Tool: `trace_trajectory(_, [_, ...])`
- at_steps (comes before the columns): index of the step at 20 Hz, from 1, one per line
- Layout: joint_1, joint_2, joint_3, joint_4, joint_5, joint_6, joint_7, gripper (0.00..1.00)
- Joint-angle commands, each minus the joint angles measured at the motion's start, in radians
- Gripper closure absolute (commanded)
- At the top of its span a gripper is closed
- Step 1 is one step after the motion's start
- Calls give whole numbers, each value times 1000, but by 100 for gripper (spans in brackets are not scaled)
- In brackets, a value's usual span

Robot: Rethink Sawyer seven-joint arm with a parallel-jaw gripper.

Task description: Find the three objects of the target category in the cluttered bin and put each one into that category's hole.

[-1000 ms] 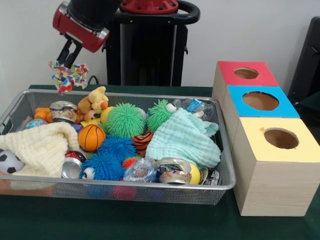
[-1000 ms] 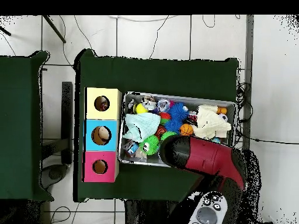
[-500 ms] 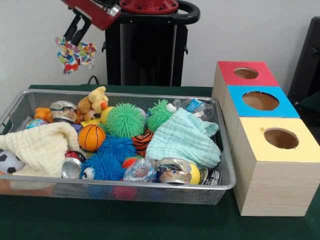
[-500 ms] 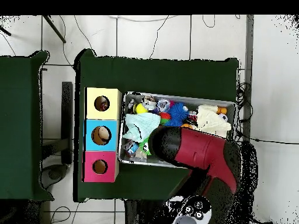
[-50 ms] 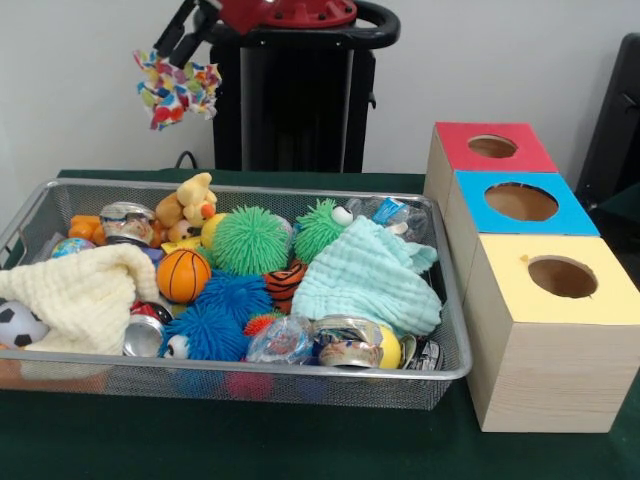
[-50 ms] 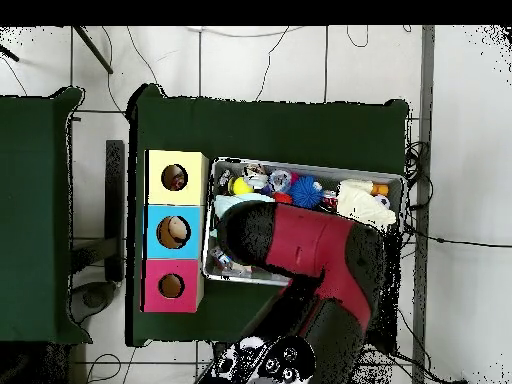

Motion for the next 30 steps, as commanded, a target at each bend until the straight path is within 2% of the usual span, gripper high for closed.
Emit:
trace_trajectory(1, [77, 90, 15, 15, 85, 38, 453, 100])
trace_trajectory(12, [177, 211, -29, -27, 112, 64, 620, 100])
trace_trajectory(18, [205, 248, -35, -67, 110, 91, 673, 100])
trace_trajectory(23, [212, 288, -51, -183, 135, 236, 699, 100])
trace_trajectory(30, [159, 278, -56, -338, 184, 467, 676, 100])
